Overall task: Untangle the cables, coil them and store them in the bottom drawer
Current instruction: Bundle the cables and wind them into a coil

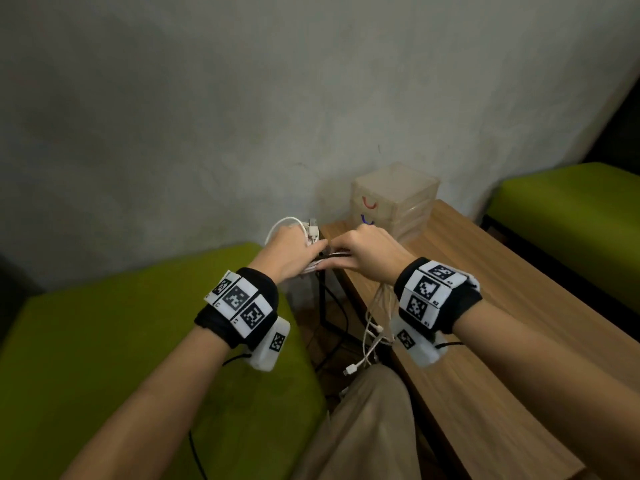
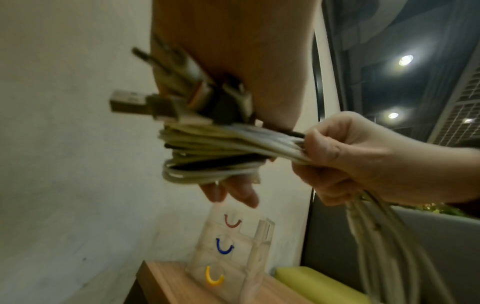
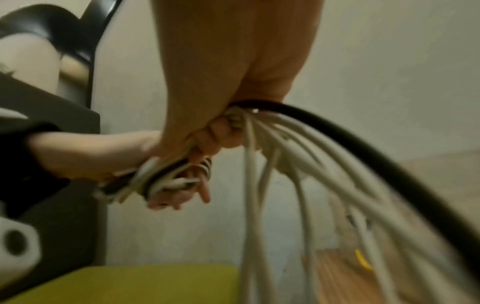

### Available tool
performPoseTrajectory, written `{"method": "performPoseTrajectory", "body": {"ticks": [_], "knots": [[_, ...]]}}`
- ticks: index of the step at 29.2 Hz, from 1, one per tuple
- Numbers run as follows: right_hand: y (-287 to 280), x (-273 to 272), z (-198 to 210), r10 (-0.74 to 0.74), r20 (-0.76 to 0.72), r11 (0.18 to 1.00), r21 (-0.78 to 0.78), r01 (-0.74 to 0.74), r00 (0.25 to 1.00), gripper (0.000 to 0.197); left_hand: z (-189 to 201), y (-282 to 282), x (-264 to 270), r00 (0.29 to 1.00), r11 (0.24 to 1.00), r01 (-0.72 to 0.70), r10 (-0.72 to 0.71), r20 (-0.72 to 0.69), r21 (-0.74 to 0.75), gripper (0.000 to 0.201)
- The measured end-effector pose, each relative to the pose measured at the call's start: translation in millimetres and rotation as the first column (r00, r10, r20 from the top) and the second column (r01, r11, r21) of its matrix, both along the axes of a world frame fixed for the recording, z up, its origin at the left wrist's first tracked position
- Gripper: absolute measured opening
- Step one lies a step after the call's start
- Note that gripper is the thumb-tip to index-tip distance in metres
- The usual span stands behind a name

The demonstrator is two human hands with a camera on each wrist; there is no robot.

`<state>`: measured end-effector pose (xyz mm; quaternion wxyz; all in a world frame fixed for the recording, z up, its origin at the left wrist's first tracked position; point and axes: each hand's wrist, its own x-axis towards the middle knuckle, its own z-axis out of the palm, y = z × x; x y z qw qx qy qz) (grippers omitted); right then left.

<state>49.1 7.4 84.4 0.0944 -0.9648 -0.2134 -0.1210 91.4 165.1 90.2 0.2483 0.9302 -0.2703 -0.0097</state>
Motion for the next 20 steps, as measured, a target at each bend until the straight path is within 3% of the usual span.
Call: {"method": "performPoseTrajectory", "body": {"ticks": [2,5,7,9,11,14,17,20], "knots": [[-8.1,4.5,6.3,0.055,-0.036,0.992,0.115,-0.051,0.998,0.045,5.1,3.0,-9.0,0.953,0.982,0.068,-0.116,-0.280,-0.176,0.052],[-13.7,7.6,8.6,0.091,0.022,0.976,0.195,-0.094,0.996,0.058,1.8,3.6,-20.5,0.764,0.946,0.061,-0.250,-0.594,-0.319,0.056],[-11.8,6.6,9.6,0.098,0.082,0.970,0.216,-0.114,0.992,0.064,-4.7,-1.2,-22.3,0.594,0.899,0.112,-0.402,-0.697,-0.424,0.080],[-9.3,6.4,11.9,0.083,0.108,0.960,0.260,-0.109,0.991,0.067,-9.3,-4.7,-21.5,0.423,0.820,0.149,-0.558,-0.714,-0.553,0.095],[-8.3,8.4,13.5,0.032,0.119,0.946,0.316,-0.068,0.992,0.066,-11.2,-2.8,-20.1,0.329,0.751,0.163,-0.653,-0.682,-0.640,0.096],[-6.4,9.1,13.8,-0.047,0.037,0.879,0.475,0.024,0.998,0.060,-9.5,0.0,-21.7,0.282,0.691,0.224,-0.721,-0.633,-0.687,0.070],[0.7,13.5,7.5,-0.059,-0.136,0.739,0.660,0.134,0.989,0.060,-5.2,-3.8,-26.0,0.354,0.656,0.274,-0.748,-0.561,-0.703,0.031],[4.1,20.0,-6.4,-0.049,-0.274,0.594,0.765,0.249,0.961,0.060,-0.3,-8.2,-33.7,0.333,0.577,0.155,-0.795,-0.507,-0.802,0.025]]}}
